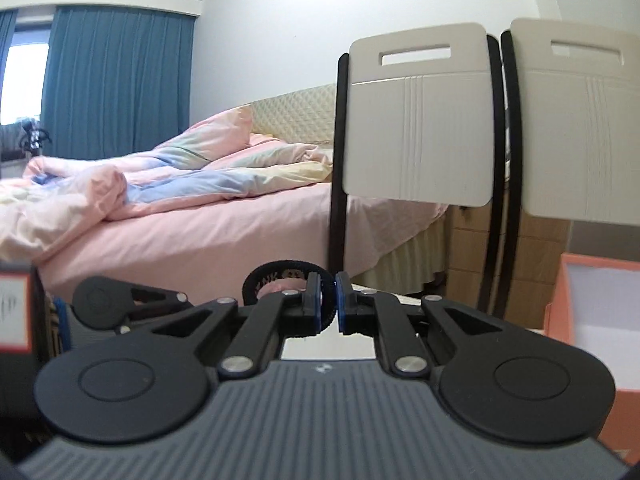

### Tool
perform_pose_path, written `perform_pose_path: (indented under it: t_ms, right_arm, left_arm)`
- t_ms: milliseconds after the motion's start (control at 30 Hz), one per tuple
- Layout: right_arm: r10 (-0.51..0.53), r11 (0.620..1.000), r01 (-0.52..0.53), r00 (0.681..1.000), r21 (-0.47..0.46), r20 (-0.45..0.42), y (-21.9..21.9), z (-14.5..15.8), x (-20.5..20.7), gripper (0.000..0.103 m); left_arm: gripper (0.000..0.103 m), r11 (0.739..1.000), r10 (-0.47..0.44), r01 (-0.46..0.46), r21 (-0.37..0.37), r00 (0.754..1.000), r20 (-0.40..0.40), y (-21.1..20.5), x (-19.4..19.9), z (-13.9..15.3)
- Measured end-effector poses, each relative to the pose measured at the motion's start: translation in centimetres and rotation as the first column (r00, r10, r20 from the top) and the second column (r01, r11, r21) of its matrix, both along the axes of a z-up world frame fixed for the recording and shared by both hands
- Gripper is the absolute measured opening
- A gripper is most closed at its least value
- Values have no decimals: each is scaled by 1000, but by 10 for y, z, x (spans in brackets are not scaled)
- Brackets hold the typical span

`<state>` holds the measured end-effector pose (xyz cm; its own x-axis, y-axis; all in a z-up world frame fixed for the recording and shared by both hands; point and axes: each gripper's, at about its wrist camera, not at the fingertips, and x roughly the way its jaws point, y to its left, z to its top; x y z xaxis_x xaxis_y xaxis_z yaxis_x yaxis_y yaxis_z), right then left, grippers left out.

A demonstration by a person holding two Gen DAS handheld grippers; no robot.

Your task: Fold shopping bag

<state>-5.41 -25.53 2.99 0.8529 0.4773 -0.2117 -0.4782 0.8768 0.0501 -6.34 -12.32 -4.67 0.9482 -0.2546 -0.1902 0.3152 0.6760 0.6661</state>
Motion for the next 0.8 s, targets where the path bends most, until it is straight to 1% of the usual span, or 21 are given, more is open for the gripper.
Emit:
perform_pose_path:
  t_ms: [100,167,333,433,500,567,633,800]
  right_arm:
    - [1,1000,-1,1000,-7,-16,2,-3,1,11]
    - [2,1000,-2,1000,5,-29,-5,-5,-2,11]
    - [-9,1000,9,999,4,-33,-21,-7,-13,12]
    - [-8,1000,8,999,3,-40,-31,-9,-21,12]
    - [-11,1000,13,999,20,-52,-39,-11,-24,13]
    - [-15,999,18,998,38,-65,-45,-12,-25,16]
    - [-18,998,22,997,50,-77,-49,-14,-27,18]
    - [-13,998,20,994,67,-108,-57,-16,-25,20]
  left_arm:
    - [9,1000,-24,23,20,998,54,-3,-8,-2]
    - [8,998,-43,40,38,996,80,-5,-12,-5]
    - [8,988,-131,115,101,976,172,-16,-33,-16]
    - [8,980,-180,157,124,963,201,-19,-43,-22]
    - [8,973,-209,181,141,953,219,-21,-49,-25]
    - [7,972,-223,196,134,947,232,-24,-54,-27]
    - [7,972,-224,195,134,943,247,-25,-58,-28]
    - [6,959,-264,224,172,927,267,-25,-63,-36]
